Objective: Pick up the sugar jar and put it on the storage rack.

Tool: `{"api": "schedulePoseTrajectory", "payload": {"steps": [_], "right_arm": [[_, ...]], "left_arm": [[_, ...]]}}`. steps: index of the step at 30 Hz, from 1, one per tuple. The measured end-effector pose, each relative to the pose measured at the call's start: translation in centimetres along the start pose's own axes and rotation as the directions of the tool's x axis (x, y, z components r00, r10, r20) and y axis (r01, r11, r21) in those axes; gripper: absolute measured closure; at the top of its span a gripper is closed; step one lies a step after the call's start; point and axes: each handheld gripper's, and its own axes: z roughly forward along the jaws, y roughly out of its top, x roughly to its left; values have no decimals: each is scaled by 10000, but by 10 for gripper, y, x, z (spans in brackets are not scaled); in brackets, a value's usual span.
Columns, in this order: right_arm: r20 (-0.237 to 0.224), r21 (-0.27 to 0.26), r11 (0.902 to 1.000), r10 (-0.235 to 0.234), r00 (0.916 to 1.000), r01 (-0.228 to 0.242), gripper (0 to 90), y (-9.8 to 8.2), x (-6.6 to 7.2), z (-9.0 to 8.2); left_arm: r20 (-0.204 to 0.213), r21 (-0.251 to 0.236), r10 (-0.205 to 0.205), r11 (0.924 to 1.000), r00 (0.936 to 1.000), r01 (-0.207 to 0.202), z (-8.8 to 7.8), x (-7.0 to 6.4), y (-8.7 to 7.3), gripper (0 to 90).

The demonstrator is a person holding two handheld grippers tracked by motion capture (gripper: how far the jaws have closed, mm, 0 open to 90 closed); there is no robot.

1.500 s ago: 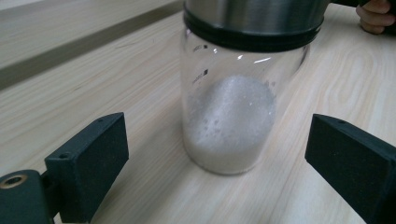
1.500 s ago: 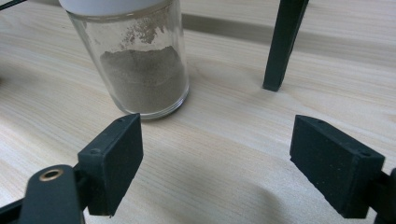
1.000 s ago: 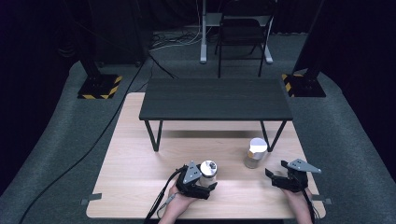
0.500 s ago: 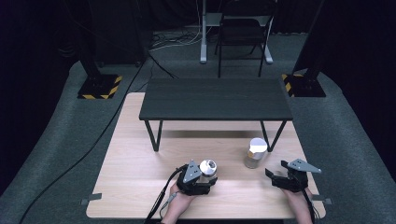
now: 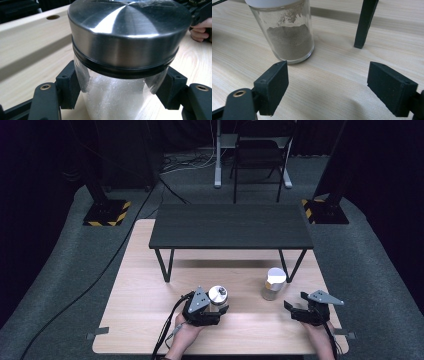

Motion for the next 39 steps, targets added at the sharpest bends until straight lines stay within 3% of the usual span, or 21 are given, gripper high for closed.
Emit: {"api": "schedulePoseTrajectory", "payload": {"steps": [3,11,15,20,32,39], "right_arm": [[-6,6,10000,-1,10000,1,164,0,0,0],[-54,11,10000,13,10000,-13,164,0,-1,0],[-34,6,10000,-13,10000,13,164,0,-1,0],[-51,11,10000,-2,10000,2,164,0,-1,0],[-84,22,10000,-1,10000,1,164,0,-2,0],[-88,8,10000,-10,10000,10,164,0,-2,0]], "left_arm": [[-111,-91,18,10000,9999,-19,-6,2,7,311],[-609,-633,-82,9980,9981,43,-27,13,46,311],[-958,-617,-4,9981,9954,-55,-33,15,70,311],[-1015,-619,167,9978,9947,-231,-37,20,93,311],[-1010,-552,544,9967,9934,-602,-37,35,159,311],[-1356,-341,504,9979,9895,-555,-24,42,182,311]]}}
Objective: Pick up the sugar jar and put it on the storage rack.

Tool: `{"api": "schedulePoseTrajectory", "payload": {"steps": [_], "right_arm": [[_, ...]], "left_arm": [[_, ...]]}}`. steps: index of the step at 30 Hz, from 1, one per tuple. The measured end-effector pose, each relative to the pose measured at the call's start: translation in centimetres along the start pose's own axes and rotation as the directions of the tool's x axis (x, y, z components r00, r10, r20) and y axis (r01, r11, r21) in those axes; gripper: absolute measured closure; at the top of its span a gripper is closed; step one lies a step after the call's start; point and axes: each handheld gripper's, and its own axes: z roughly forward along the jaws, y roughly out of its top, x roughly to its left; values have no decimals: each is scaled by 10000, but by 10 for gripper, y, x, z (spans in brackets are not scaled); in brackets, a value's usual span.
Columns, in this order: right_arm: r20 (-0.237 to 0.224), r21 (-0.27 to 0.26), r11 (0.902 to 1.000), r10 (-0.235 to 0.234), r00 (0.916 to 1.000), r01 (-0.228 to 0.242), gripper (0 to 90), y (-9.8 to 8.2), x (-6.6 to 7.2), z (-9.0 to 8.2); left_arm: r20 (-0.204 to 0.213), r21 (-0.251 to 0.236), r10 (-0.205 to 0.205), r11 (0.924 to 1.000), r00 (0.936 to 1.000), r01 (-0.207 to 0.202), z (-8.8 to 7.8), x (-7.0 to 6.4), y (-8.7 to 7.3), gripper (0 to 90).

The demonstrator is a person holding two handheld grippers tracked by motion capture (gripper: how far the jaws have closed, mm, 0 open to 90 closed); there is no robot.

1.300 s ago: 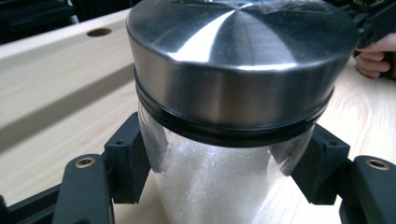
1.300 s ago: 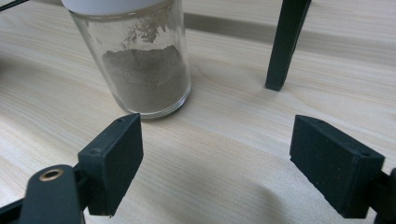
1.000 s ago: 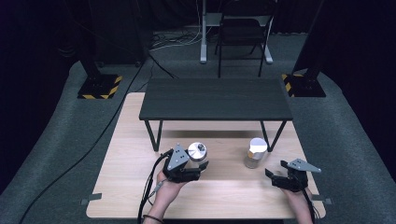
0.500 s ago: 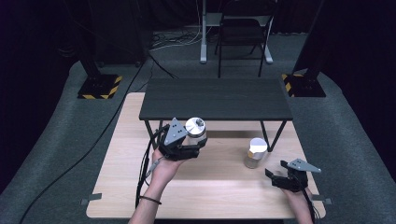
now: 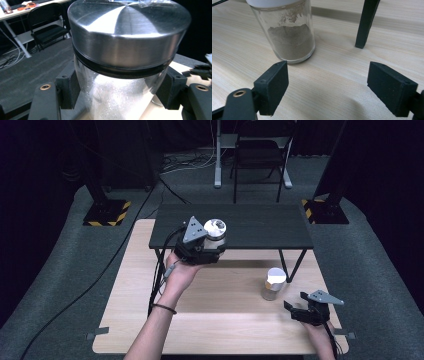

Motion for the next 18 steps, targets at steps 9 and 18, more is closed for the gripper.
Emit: {"api": "schedulePoseTrajectory", "payload": {"steps": [9,18], "right_arm": [[-35,-10,10000,19,10000,-19,164,0,-1,0],[-44,-20,10000,27,10000,-27,164,0,-1,0]], "left_arm": [[-494,227,-604,9978,9969,616,32,16,13,311],[-987,639,-990,9924,9902,1056,60,25,19,311]]}}
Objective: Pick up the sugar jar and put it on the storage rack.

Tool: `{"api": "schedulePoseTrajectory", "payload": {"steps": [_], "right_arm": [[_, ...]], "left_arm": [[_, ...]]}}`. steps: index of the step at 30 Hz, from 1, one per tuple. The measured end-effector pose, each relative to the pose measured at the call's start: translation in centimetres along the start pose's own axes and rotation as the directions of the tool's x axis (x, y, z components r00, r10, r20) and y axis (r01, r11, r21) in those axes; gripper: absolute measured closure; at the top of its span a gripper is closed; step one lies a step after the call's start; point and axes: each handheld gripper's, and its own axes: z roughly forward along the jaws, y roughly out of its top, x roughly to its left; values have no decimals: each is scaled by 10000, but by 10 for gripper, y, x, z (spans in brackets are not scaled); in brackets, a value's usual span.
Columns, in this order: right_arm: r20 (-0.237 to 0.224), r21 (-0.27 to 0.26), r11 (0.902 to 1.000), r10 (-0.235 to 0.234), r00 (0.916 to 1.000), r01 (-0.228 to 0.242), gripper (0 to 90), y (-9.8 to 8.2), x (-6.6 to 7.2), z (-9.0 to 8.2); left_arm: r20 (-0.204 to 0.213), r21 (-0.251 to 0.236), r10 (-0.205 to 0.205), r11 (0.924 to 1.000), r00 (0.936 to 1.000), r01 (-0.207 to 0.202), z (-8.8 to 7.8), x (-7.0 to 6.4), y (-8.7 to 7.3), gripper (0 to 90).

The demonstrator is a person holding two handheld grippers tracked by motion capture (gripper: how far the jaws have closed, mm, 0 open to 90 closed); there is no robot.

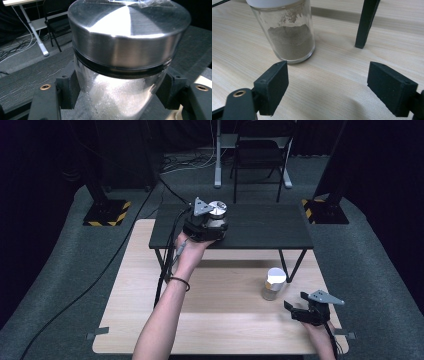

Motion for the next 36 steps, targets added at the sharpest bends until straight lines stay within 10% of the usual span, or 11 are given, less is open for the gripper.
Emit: {"api": "schedulePoseTrajectory", "payload": {"steps": [11,16,36], "right_arm": [[11,35,10000,-90,10000,90,164,1,1,0],[3,31,10000,-58,10000,58,163,0,0,0],[163,72,10000,-50,9999,49,162,1,3,0]], "left_arm": [[151,-173,-709,9973,9974,712,-3,9,-2,227],[83,-293,-326,9990,9994,329,-18,7,-10,172],[123,-874,388,9955,9992,-376,-103,8,-144,156]]}}
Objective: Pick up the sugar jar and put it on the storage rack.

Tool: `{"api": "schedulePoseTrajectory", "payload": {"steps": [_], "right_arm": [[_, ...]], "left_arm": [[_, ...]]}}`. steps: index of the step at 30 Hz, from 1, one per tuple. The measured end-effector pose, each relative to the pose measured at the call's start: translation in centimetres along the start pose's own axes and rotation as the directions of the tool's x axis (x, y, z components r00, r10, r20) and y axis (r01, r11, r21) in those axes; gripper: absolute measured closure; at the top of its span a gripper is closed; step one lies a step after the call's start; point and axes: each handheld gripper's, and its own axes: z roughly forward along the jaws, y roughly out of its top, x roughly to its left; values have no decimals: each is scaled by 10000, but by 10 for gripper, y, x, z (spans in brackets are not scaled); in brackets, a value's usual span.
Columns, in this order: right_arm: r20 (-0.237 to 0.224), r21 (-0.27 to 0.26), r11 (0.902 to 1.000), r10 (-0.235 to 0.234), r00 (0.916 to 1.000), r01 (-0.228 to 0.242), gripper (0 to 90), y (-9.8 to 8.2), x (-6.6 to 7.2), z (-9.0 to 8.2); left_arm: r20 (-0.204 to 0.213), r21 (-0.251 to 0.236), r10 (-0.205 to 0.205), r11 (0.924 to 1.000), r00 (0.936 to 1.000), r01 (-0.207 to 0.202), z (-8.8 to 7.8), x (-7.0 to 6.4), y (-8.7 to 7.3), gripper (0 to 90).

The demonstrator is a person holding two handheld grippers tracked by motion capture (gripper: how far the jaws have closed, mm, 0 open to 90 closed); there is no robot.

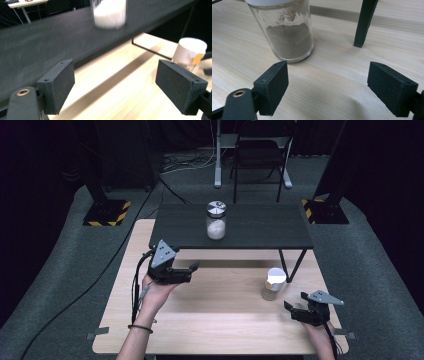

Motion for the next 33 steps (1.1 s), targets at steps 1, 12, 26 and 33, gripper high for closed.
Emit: {"api": "schedulePoseTrajectory", "payload": {"steps": [1,12,26,33], "right_arm": [[8,-6,10000,-4,10000,4,162,0,0,0],[90,-6,10000,12,10000,-12,161,0,2,0],[109,31,10000,6,9999,-6,161,0,2,0],[97,46,10000,21,10000,-21,161,1,2,0]], "left_arm": [[-27,-23,-19,10000,10000,19,-2,-1,-7,156],[-40,741,-559,9957,9984,561,-13,-8,-81,152],[-461,1499,-374,9877,9982,439,-10,-17,-130,148],[-583,1771,-178,9838,9981,279,-7,-20,-130,144]]}}
